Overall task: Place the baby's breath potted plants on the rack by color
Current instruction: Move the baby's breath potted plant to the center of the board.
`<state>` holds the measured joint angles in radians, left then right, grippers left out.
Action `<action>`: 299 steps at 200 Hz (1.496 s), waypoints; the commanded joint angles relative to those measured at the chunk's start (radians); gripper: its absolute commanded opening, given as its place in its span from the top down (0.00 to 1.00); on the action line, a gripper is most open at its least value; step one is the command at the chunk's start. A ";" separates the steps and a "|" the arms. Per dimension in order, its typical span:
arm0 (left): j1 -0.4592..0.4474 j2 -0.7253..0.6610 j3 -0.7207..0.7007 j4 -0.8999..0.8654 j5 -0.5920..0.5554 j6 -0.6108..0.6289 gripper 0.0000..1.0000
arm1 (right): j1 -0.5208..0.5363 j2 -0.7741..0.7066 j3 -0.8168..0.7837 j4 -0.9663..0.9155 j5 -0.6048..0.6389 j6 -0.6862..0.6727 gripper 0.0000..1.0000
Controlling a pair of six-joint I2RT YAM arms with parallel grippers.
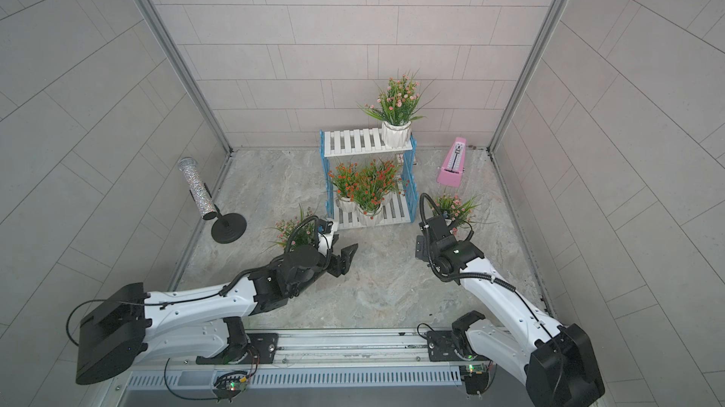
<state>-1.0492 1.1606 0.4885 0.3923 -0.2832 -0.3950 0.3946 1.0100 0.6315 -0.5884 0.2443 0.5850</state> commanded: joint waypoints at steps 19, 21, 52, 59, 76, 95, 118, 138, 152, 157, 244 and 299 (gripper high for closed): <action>0.004 -0.028 -0.012 -0.035 -0.014 -0.007 0.25 | 0.004 0.066 0.014 0.001 0.035 0.041 0.01; 0.004 -0.028 -0.012 -0.035 -0.014 -0.008 0.25 | 0.003 0.071 0.018 0.003 0.037 0.042 0.01; 0.005 -0.032 -0.012 -0.039 -0.011 -0.009 0.25 | -0.058 0.189 0.080 0.013 0.036 0.048 0.01; 0.004 -0.034 -0.014 -0.038 -0.010 -0.007 0.25 | -0.067 0.217 0.095 0.016 0.039 0.053 0.01; 0.005 -0.038 -0.020 -0.034 -0.013 -0.010 0.25 | -0.075 0.270 0.132 0.024 0.065 0.041 0.01; 0.005 -0.038 -0.025 -0.025 -0.013 -0.010 0.25 | -0.083 0.325 0.166 0.037 0.097 0.025 0.01; 0.005 -0.031 -0.028 -0.014 -0.008 -0.010 0.25 | -0.101 0.367 0.178 0.076 0.131 0.015 0.01; 0.003 -0.027 -0.025 -0.010 0.001 -0.011 0.25 | -0.127 0.387 0.181 0.115 0.145 0.007 0.01; 0.005 -0.024 -0.027 -0.007 0.003 -0.010 0.25 | -0.149 0.395 0.186 0.135 0.142 0.001 0.01; 0.005 -0.023 -0.027 -0.005 0.004 -0.010 0.25 | -0.159 0.397 0.187 0.142 0.135 -0.001 0.01; 0.005 0.000 -0.025 0.006 0.011 -0.007 0.25 | -0.259 0.490 0.244 0.243 0.047 -0.066 0.01; 0.005 0.004 -0.019 0.006 0.010 0.001 0.25 | -0.293 0.528 0.289 0.253 0.037 -0.096 0.01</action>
<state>-1.0492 1.1561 0.4725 0.3706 -0.2703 -0.3950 0.1123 1.5234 0.8967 -0.3435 0.2756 0.5110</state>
